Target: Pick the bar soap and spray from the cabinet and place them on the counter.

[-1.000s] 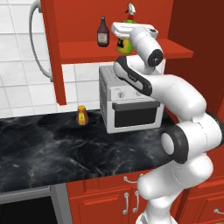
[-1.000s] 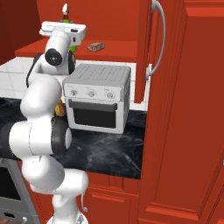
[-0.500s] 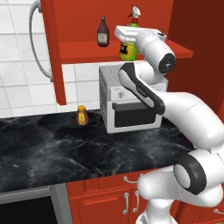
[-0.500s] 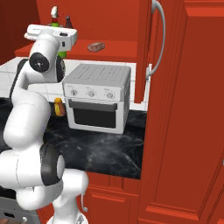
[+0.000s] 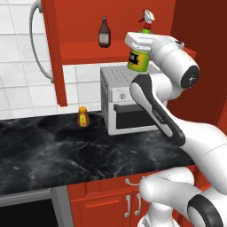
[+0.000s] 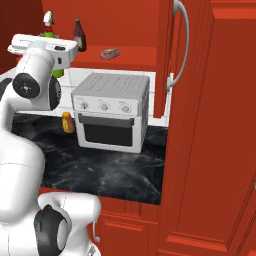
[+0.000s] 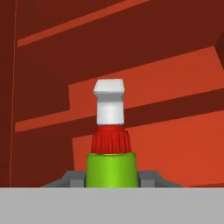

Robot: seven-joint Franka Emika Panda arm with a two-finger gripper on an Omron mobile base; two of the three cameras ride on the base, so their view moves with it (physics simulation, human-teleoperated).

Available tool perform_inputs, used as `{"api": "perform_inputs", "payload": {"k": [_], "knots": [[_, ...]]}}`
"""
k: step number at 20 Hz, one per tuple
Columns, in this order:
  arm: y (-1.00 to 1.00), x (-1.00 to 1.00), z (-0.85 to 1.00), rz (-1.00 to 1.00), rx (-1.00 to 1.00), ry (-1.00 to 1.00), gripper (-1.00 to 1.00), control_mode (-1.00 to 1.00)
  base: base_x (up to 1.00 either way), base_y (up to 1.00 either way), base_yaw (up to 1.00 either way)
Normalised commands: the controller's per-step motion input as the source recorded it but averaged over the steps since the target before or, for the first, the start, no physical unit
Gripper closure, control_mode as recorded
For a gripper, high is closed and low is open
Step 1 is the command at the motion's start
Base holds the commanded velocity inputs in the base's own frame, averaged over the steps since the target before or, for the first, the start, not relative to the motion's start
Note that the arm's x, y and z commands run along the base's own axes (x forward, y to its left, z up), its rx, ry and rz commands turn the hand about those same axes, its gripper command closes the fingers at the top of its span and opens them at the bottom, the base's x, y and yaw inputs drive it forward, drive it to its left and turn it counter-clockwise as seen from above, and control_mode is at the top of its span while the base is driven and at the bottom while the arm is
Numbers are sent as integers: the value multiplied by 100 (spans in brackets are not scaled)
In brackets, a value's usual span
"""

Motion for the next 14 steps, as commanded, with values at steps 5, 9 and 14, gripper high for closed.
{"api": "perform_inputs", "payload": {"k": [5,9,14], "knots": [[2,-65,-3,0,16,4,100,-100,0,0,0],[7,-69,-29,0,-3,14,100,-100,0,0,0],[4,-45,-40,0,-16,32,100,-100,0,0,0]]}}
